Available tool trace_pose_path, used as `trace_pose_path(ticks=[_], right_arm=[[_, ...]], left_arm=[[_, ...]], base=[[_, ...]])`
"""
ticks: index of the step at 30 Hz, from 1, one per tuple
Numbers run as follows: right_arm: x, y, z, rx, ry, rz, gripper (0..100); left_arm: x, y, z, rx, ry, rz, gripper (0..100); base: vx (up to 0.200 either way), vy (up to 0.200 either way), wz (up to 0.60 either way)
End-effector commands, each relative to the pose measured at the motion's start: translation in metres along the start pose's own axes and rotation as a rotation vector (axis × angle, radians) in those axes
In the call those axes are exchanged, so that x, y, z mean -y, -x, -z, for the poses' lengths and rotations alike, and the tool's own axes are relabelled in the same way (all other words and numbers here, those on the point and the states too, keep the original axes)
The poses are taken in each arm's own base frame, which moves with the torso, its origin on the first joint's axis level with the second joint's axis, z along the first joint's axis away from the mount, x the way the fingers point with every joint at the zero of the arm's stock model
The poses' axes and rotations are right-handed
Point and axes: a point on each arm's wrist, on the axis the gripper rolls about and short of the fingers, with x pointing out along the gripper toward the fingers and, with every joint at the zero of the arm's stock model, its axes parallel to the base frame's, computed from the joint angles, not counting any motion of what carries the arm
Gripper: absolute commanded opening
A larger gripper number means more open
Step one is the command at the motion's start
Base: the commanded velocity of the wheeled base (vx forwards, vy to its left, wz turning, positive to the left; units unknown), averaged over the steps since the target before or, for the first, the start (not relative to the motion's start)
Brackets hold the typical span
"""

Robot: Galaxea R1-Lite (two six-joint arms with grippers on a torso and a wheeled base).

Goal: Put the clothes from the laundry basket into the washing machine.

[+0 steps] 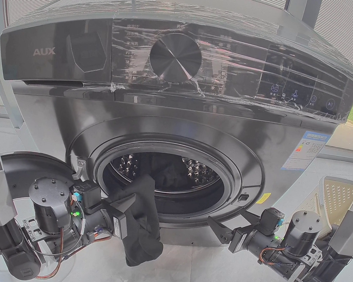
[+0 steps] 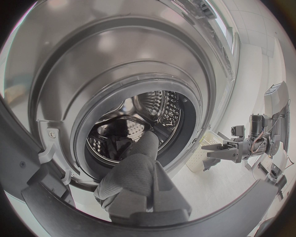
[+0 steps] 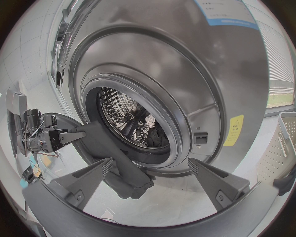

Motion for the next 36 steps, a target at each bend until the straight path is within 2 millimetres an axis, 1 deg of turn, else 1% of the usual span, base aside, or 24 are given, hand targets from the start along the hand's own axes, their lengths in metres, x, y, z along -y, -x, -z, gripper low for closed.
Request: trace_pose_path(ticks=[1,3,5,6,7,8,12,15,16,19,20,21,24,25,26,27,29,30,31,36], right_arm=[[-0.002,0.002,-0.001,0.011,0.001,-0.007,100],[-0.004,0.003,-0.002,0.015,0.004,-0.018,100],[-0.008,0.005,-0.003,0.014,0.006,-0.031,100],[-0.01,0.007,-0.002,0.011,0.008,-0.038,100],[-0.01,0.007,-0.002,0.011,0.008,-0.038,100],[-0.012,0.01,0.002,-0.011,0.01,-0.044,100],[-0.018,0.012,0.004,-0.018,0.02,-0.069,100],[-0.022,0.013,0.004,-0.021,0.023,-0.082,100],[-0.022,0.013,0.004,-0.019,0.023,-0.082,100],[-0.023,0.014,0.003,-0.017,0.022,-0.086,100],[-0.023,0.014,0.003,-0.017,0.022,-0.086,100],[-0.023,0.013,0.003,-0.016,0.022,-0.086,100],[-0.023,0.014,0.003,-0.016,0.022,-0.086,100],[-0.023,0.015,0.004,-0.02,0.022,-0.085,100],[-0.023,0.015,0.004,-0.022,0.022,-0.085,100],[-0.023,0.015,0.005,-0.023,0.024,-0.084,100],[-0.023,0.014,0.004,-0.022,0.022,-0.085,100],[-0.023,0.014,0.004,-0.022,0.023,-0.085,100],[-0.023,0.014,0.004,-0.02,0.023,-0.085,100],[-0.023,0.015,0.006,-0.031,0.024,-0.084,100]], left_arm=[[0.005,-0.001,0.002,-0.002,0.002,0.015,0],[0.01,-0.003,0.001,0.003,0.005,0.034,0],[0.017,-0.013,0.002,0.014,0.0,0.05,0],[0.019,-0.023,0.006,0.015,-0.003,0.055,0],[0.019,-0.023,0.006,0.015,-0.003,0.055,0],[0.021,-0.038,0.009,0.024,-0.009,0.059,0],[0.025,-0.059,0.02,0.018,-0.015,0.072,0],[0.028,-0.076,0.036,-0.001,-0.013,0.065,0],[0.027,-0.081,0.039,-0.002,-0.014,0.06,0],[0.026,-0.11,0.041,0.054,0.005,0.053,0],[0.026,-0.113,0.041,0.061,0.006,0.053,0],[0.023,-0.13,0.042,0.097,0.014,0.042,0],[0.02,-0.158,0.049,0.135,0.02,0.032,0],[0.016,-0.168,0.052,0.138,0.021,0.023,0],[0.015,-0.171,0.053,0.137,0.021,0.018,0],[0.011,-0.179,0.054,0.135,0.02,0.009,0],[0.007,-0.193,0.05,0.139,0.021,-0.005,0],[0.006,-0.195,0.05,0.141,0.022,-0.006,0],[0.004,-0.206,0.047,0.128,0.021,-0.014,0],[-0.002,-0.233,0.054,0.07,0.017,-0.026,0]], base=[[0.0,0.0,0.0],[0.0,0.0,0.0],[0.0,0.0,0.0],[0.0,0.0,0.0],[0.0,0.0,0.0],[0.0,0.0,0.0],[0.0,0.0,0.0],[0.0,0.0,0.0],[0.0,0.0,0.0],[0.0,0.0,0.0],[0.0,0.0,0.0],[0.0,0.0,0.0],[0.0,0.0,0.0],[0.0,0.0,0.0],[0.0,0.0,0.0],[0.0,0.0,0.0],[0.0,0.0,0.0],[0.0,0.0,0.0],[0.0,0.0,0.0],[0.0,0.0,0.0]])
